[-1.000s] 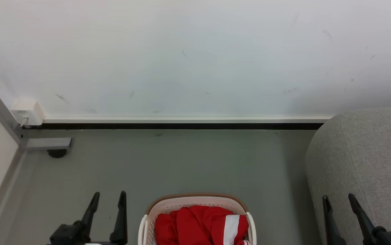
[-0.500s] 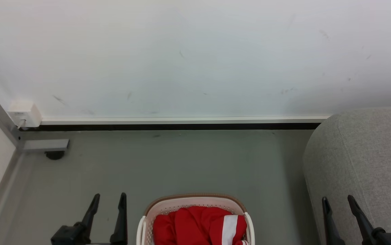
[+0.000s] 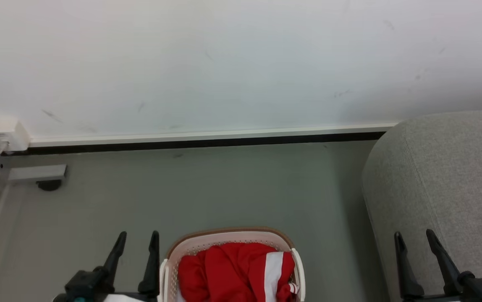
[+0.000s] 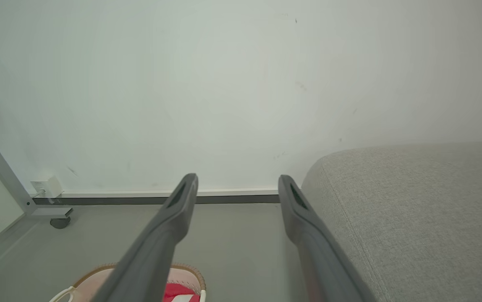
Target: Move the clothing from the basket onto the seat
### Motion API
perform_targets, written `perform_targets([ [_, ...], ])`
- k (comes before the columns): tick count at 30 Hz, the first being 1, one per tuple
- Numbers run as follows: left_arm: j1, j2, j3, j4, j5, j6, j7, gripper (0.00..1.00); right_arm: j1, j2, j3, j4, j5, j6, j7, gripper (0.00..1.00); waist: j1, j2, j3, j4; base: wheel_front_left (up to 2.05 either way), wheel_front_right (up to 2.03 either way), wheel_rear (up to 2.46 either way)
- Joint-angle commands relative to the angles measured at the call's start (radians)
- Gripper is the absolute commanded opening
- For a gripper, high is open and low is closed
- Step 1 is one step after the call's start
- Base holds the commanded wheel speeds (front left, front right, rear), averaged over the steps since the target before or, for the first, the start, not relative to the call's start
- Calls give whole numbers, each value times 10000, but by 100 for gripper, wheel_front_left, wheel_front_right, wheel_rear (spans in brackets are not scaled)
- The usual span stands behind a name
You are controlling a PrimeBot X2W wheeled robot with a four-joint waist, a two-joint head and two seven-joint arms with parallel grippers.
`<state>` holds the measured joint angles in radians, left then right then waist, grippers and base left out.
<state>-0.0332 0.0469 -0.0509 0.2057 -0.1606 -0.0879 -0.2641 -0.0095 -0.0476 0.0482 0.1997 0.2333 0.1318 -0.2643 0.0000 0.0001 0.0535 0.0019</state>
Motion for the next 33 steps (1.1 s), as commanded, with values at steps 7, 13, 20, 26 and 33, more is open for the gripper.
perform_targets([
  [7,-952,62,-545,475,290,-283,-7,100,-526,-51,-51,-378,154,-21,-4,100,0,-1,1236,-606,0,0,0],
  [13,-2195,214,-1366,1634,621,-419,-7,100,-1066,-49,-19,-823,301,-21,-2,100,0,-1,2498,-933,0,0,0],
  [20,-3807,616,-2754,3567,448,-406,-7,100,-1807,-43,129,-1427,404,-21,-1,100,0,-1,3944,-1212,0,0,0],
  [26,-4976,858,-3718,5608,368,-410,-7,100,-2297,-45,282,-1954,419,-21,-1,100,0,-1,4941,-1426,0,0,0],
  [33,-6214,916,-4786,7786,249,-411,135,100,-2643,-43,306,-2362,458,-21,-1,100,0,-1,5900,-1613,0,0,0],
])
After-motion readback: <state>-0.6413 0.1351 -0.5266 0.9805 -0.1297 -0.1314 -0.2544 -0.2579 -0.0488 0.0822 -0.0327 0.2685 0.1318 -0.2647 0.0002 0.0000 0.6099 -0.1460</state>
